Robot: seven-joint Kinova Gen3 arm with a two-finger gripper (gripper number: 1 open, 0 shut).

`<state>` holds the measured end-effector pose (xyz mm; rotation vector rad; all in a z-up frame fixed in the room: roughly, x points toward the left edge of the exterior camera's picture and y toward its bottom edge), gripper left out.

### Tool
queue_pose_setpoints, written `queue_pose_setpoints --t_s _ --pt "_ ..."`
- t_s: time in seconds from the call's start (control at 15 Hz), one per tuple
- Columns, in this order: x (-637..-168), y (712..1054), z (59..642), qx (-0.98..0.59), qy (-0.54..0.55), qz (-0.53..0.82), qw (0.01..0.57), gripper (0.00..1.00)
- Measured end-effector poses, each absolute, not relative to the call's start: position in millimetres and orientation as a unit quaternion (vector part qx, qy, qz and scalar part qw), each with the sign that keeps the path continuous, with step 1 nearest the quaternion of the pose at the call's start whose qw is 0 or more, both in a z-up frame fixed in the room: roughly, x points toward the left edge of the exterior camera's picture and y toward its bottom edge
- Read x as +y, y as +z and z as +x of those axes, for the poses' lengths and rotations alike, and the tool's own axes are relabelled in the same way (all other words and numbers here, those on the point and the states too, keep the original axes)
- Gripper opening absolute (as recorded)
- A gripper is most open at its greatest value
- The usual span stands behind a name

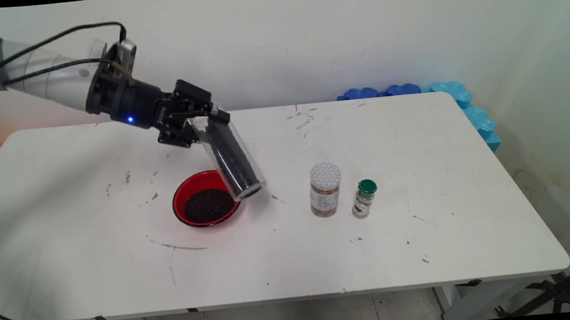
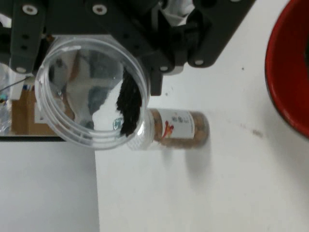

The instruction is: Pour the black seasoning powder in the red bowl

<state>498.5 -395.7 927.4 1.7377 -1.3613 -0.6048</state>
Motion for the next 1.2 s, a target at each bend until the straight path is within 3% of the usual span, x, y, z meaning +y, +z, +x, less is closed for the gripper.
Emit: queue_pose_setpoints --t_s 1.2 --pt "-409 962 471 -0.781 -0.013 0.394 0.484 0.00"
